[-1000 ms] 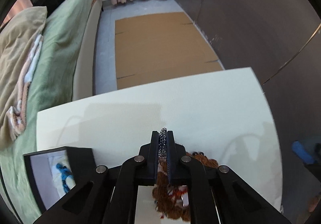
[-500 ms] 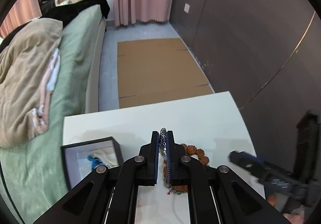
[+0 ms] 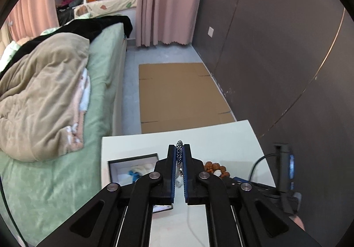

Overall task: Organize jewelry
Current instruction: 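Lift the silver chain with the left tool while the right tool grasps the brown bead bracelet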

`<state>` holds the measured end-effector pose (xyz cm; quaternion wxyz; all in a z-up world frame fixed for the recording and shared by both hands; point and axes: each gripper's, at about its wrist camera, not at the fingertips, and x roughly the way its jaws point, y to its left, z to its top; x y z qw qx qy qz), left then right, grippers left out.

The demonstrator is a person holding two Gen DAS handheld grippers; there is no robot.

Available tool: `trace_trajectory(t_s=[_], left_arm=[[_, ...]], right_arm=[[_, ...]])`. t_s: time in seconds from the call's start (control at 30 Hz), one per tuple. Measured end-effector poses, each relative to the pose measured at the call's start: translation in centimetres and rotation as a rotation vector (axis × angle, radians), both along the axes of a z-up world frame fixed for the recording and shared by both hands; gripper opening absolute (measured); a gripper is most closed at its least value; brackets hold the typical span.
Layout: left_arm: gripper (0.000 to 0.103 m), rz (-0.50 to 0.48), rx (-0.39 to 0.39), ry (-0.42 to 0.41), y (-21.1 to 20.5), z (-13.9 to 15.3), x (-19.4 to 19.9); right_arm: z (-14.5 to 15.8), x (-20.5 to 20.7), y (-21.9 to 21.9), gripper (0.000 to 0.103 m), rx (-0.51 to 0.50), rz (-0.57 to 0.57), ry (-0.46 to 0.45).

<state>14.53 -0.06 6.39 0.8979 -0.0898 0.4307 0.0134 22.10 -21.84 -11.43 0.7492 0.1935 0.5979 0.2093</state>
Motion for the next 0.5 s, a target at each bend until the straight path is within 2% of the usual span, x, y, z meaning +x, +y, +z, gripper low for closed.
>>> trace_trajectory(t_s=[0.17,0.2,0.23,0.37,0.5], left_arm=[[0.004,0.016,0.001,-0.027,1.3,1.4,-1.5],[0.004,0.018,-0.001,-0.030,1.6,1.6,-1.7],[0.004,0.021,-0.002,-0.033,1.8,1.7,-1.9],[0.004,0.031,-0.016,-0.041,2.8,1.7,-2.6],[0.004,0.046,-0.040,-0.048,4.0,1.4,-3.4]], right_arm=[[0.1,-0.4,1.0,0.039,-0.060,0.010,-0.024],[-0.1,-0.3,1.0,0.026,-0.053,0.014,-0.016],[-0.4,-0.3,1.0,0.021,-0.037,0.016,-0.001],[0.2,-0.8,0.5,0.021,-0.001,-0.010,-0.028],[2.0,-1.4,0.0,0.020,0.094,-0.019,-0.080]])
